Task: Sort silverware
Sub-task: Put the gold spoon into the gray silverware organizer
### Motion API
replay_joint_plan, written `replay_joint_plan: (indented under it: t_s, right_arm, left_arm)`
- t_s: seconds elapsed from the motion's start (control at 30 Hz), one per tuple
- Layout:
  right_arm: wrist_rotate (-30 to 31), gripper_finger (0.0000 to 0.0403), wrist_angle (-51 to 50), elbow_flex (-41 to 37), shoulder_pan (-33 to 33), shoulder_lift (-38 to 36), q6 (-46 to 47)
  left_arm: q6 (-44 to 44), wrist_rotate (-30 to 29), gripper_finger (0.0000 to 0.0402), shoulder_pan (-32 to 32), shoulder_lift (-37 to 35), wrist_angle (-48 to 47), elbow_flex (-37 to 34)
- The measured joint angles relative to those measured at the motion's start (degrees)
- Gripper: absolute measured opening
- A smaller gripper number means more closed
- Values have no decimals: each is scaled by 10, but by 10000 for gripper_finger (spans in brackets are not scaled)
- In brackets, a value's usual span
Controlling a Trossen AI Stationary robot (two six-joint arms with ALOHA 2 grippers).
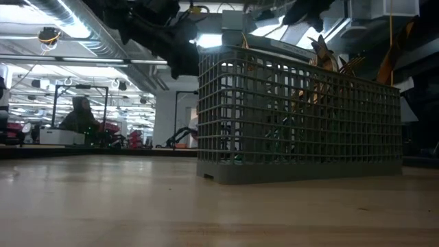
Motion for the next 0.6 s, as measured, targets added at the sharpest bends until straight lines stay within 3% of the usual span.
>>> replay_joint_plan:
  t_s: [0.23, 0.5, 0.6]
  right_arm:
    - [-10, 20, -87, 0, 82, -74, -56]
    - [-4, 20, -113, 0, 223, -94, -65]
    - [45, 20, -113, 0, 272, -83, -65]
  left_arm:
    - [-37, 0, 65, -2, -12, 7, 0]
    - [-80, -1, 65, -20, -12, 30, 0]
    - [-91, -1, 65, -37, -12, 33, 0]
